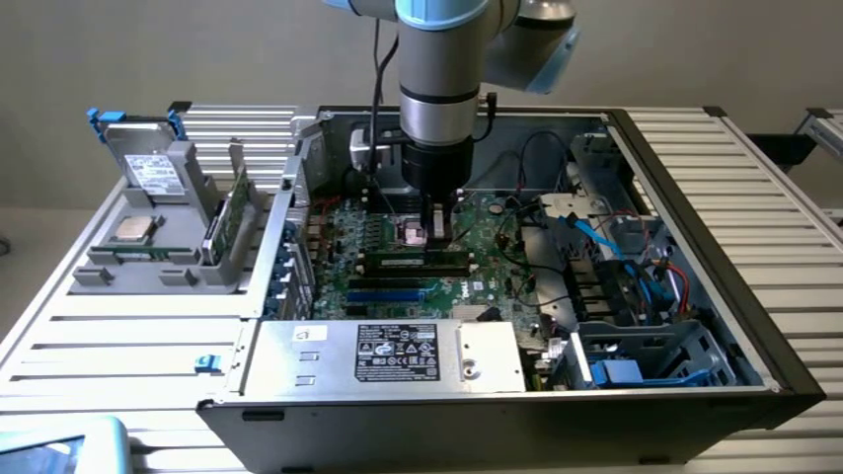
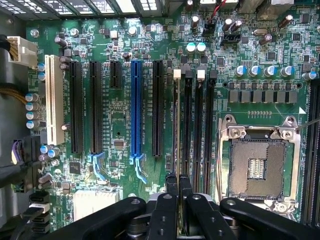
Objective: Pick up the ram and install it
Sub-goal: 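Insert the ram into the slot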
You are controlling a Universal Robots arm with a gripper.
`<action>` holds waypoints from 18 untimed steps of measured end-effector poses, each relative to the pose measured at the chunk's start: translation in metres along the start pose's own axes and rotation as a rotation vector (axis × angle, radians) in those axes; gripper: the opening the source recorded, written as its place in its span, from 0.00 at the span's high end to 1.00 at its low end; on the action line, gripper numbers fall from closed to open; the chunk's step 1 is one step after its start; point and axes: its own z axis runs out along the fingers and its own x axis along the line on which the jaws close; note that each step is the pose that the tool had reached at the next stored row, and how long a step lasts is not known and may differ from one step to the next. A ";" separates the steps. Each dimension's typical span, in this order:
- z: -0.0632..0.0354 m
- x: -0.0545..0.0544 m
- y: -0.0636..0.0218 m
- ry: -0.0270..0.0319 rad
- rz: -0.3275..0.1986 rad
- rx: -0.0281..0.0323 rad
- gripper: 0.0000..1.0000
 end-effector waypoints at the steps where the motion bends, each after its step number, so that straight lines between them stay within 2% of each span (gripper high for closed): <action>1: 0.0000 0.000 0.0003 -0.0001 0.000 0.0000 0.87; 18: 0.0019 0.001 0.0009 -0.0012 0.006 -0.0002 0.87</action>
